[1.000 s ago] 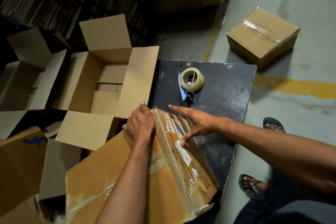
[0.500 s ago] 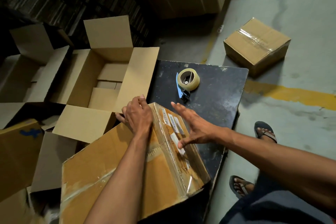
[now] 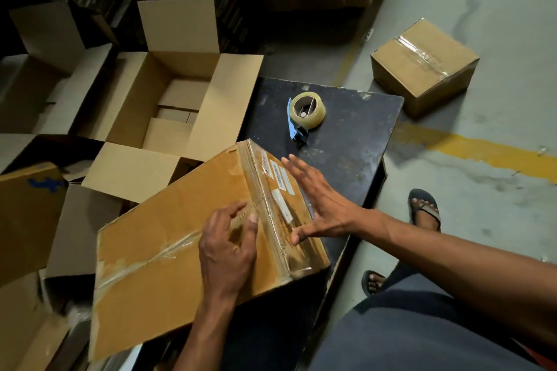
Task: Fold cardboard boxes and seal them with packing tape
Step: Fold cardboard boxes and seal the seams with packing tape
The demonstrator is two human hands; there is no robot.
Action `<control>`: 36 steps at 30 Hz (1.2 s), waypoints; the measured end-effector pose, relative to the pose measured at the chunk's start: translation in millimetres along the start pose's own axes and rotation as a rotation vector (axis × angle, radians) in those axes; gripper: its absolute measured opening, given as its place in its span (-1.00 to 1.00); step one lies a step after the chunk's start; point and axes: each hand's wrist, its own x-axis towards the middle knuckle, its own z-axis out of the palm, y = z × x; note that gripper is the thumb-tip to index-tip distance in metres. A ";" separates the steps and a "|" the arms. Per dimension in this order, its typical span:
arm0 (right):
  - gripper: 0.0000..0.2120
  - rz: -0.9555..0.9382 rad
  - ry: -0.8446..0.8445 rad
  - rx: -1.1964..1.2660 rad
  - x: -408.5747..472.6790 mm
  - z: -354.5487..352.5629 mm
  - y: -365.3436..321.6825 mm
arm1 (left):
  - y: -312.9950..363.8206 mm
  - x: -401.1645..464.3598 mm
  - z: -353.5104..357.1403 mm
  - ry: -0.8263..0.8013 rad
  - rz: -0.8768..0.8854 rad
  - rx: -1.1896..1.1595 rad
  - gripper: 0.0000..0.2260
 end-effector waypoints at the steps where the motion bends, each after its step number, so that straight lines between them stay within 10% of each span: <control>1: 0.35 -0.055 0.001 -0.015 1.0 3.6 -7.2 | -0.3 -14.9 -0.7 -0.013 0.022 -0.009 -0.70; 19: 0.37 -0.111 -0.082 -0.240 -14.2 17.2 16.8 | -7.5 -53.0 2.5 -0.181 0.409 0.407 -0.04; 36: 0.19 0.151 -0.230 0.035 -39.0 9.6 37.4 | 23.3 -47.5 30.4 -0.136 -0.127 0.243 0.01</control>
